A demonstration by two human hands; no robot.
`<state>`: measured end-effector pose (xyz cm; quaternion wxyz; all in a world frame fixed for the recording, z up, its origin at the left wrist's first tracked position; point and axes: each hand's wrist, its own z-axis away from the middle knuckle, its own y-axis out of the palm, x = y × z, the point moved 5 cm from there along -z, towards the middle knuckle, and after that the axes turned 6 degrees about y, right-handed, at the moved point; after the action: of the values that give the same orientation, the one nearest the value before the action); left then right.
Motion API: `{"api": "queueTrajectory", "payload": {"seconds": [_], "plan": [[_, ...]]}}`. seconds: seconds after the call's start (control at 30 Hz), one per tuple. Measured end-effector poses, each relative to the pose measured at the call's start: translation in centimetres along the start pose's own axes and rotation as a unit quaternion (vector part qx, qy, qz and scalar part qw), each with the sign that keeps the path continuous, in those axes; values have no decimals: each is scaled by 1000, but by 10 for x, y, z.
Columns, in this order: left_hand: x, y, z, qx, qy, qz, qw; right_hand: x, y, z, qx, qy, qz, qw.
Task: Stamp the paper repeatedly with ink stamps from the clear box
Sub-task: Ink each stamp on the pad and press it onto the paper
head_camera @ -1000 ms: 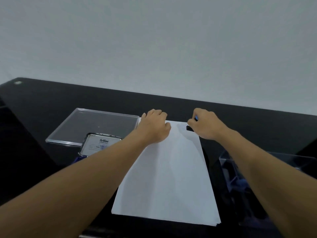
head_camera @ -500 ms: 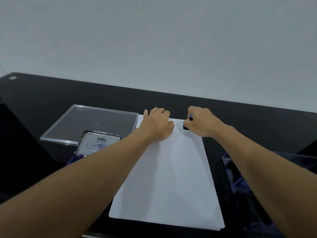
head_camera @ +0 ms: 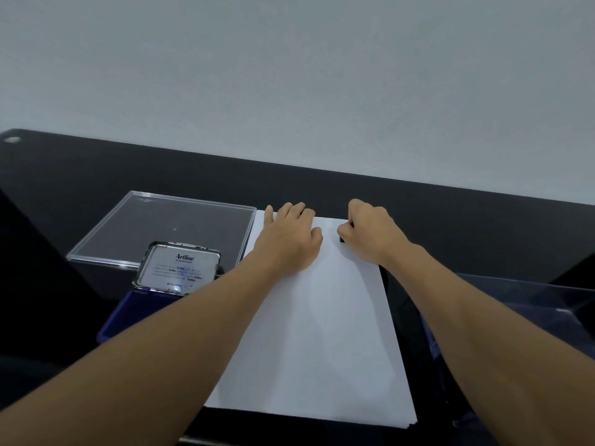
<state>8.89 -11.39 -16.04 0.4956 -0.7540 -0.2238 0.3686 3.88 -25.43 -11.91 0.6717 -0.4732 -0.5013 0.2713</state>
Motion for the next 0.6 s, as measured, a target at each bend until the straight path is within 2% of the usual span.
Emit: {"api": "queueTrajectory", "payload": {"seconds": [0.4, 0.6], "plan": [[-2, 1, 1, 4, -1, -21, 1000, 1, 0, -6, -2, 8, -4, 1000], [-2, 1, 0, 4, -3, -24, 1000, -1, 3, 3, -27, 10, -22, 999]]}}
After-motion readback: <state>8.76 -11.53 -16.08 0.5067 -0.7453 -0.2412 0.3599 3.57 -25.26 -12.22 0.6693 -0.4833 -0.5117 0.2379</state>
